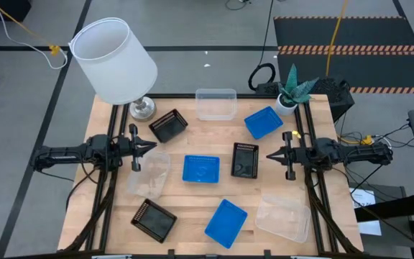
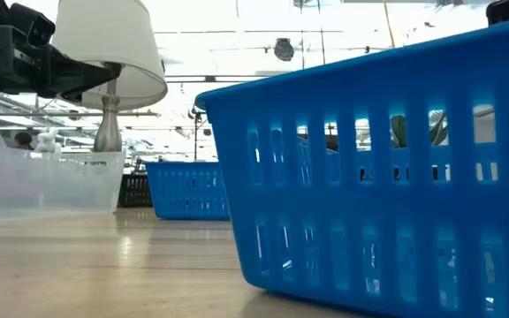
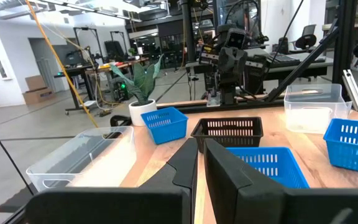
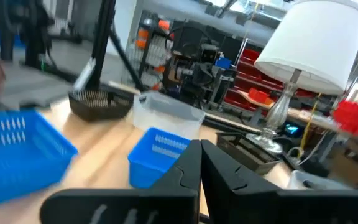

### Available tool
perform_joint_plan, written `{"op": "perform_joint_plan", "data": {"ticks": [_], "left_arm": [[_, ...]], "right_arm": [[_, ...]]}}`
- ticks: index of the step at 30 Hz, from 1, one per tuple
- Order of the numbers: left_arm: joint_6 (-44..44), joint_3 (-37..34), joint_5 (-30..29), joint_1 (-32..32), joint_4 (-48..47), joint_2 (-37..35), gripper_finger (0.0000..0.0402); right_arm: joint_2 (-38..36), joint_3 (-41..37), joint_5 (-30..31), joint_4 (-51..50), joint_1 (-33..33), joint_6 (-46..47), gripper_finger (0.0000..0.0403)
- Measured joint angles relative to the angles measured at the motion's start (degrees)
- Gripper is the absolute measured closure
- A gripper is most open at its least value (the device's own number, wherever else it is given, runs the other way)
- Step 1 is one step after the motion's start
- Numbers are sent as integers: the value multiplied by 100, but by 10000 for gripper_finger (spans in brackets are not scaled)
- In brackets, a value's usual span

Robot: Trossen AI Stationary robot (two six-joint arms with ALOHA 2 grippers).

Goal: Stack baskets by color
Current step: Stack the right black bin on the top left black bin

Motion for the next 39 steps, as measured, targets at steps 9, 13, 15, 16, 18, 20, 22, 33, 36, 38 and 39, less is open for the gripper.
{"op": "perform_joint_plan", "data": {"ticks": [9,13,15,16,18,20,22,33,36,38,39], "left_arm": [[0,0,1,-1,0,1,369],[0,-1,1,0,0,2,369],[0,0,-1,-1,0,1,369],[0,0,1,-1,0,2,369],[0,-1,-1,-2,0,2,369],[0,1,-1,-2,0,2,369],[0,0,1,0,0,0,369],[0,-1,-1,0,13,2,369],[-2,-1,-1,0,13,2,369],[-1,0,0,-1,15,2,369],[0,0,-1,0,15,1,369]], "right_arm": [[2,0,30,139,0,1894,403],[0,0,37,233,0,2240,403],[2,0,39,259,0,2392,403],[2,26,39,299,0,2445,403],[16,133,39,299,0,2503,403],[78,269,31,219,0,2508,403],[203,534,31,81,0,2506,403],[1360,2942,25,-1055,0,2175,403],[1764,3706,24,-1576,0,2143,403],[2052,4255,24,-1994,0,2143,403],[2200,4541,26,-2218,0,2143,403]]}}
